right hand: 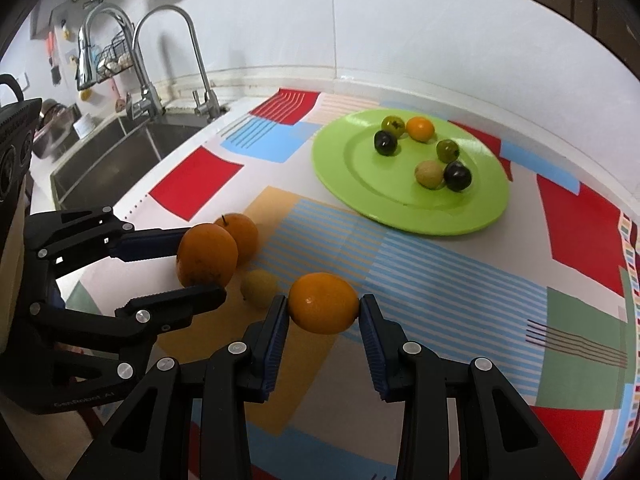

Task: Organize fruits
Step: 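Close the left tool on a large orange while the right tool grasps a smaller orange, then carry both oranges in the left and right tools over the green plate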

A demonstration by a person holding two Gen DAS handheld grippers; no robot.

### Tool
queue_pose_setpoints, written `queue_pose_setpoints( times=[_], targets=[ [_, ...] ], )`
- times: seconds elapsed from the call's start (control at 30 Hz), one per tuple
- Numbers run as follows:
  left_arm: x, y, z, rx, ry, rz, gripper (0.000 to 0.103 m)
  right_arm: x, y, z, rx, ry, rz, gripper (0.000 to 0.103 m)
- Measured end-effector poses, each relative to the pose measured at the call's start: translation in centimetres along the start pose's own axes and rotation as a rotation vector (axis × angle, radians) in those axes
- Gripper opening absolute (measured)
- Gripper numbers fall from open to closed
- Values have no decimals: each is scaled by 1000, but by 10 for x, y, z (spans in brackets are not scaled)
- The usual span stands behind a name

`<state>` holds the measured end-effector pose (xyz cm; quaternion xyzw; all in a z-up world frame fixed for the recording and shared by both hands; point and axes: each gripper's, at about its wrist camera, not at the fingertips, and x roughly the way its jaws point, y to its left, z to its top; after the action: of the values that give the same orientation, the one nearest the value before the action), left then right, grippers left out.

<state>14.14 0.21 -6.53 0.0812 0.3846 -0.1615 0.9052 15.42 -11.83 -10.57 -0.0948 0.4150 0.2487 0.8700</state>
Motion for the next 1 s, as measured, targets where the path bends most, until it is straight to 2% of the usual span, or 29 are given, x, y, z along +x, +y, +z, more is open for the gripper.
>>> queue_pose_setpoints(
  times=[0.57,1.0],
  targets=[
    [-22,0,25,9,-121,29,40,-41,-11,12,78,-131,-52,37],
    [-29,1,65,59,-231,44,40,-61,-27,39,98,-242,-102,37]
  ],
)
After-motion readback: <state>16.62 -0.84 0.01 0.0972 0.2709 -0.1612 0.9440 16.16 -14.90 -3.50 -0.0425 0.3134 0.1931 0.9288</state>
